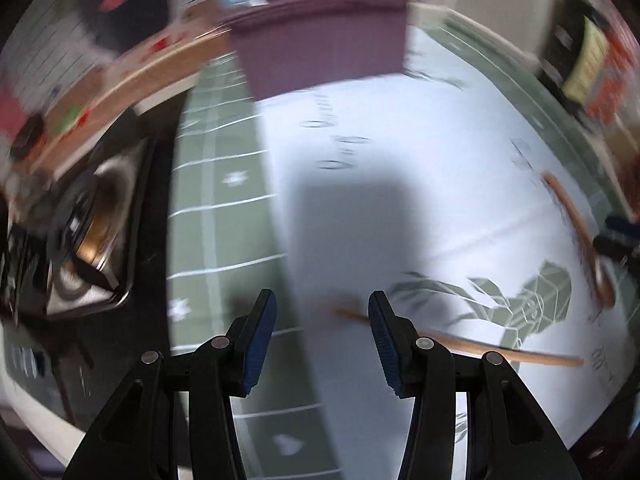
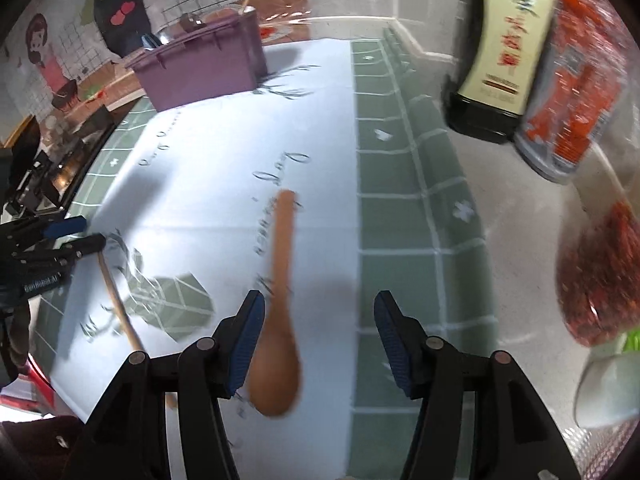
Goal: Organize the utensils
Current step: 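Grasp the wooden spoon with the right tool while the left tool approaches a chopstick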
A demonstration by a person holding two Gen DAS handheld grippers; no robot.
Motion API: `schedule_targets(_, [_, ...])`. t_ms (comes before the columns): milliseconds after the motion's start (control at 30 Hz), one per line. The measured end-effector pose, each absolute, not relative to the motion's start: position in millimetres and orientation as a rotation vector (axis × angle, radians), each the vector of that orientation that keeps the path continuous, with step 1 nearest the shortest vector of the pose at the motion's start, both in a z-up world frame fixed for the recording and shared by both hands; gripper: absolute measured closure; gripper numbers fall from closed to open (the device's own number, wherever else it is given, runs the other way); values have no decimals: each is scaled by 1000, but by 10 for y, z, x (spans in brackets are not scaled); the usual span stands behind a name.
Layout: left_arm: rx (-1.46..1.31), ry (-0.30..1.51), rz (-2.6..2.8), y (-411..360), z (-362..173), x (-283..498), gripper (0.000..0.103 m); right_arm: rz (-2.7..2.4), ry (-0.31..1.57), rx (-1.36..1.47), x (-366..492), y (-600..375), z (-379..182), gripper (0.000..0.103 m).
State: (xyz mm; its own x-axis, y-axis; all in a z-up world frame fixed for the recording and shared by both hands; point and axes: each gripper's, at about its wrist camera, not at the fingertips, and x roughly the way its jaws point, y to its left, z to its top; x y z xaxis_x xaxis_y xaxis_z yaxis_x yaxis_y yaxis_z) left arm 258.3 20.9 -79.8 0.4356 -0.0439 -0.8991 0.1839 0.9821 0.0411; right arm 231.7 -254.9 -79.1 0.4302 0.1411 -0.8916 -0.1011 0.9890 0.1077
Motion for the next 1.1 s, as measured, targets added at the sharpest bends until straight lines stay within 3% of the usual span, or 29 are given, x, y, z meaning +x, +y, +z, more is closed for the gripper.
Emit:
schedule_targets(100, [-57,1204,-168,451,-762,2612,54,175,1112,23,2408,-2416,-817,50])
schedule_targets(167, [-177,1284,-212,494,-815,2605,54,181,1112,-4,2460,-2329,-852,58])
schedule_targets(200, [-228,1321,-233,484,-853,2599,54,180,1113,-15,2472,-2314,-869,64])
schedule_targets(233, [-273,1352,-251,453,-893,2585,54,179,1121,-41,2485,-2288,-896,84])
schedule_targets(267, [-293,1369,-259,396,-914,2550,54,163,1114,-74,2477,-2282,-892,94])
schedule_targets(433, [-189,1347,-291,19,-803,2352,54,91,1118,-59,2362,-2635,-806,94])
schedule_targets(600, [-253,1418,-368,-379,-905,2347,54,23,1123,7,2215,-2991,-758,94])
schedule_targets(833, [125,1297,-393,-978,-878,2125,54,6,1098,38,2083,-3089,-680,94])
schedule_targets(1100, [238,1262,-326,-535,-881,2051,52,40,1104,33,2129,-2966,-721,94])
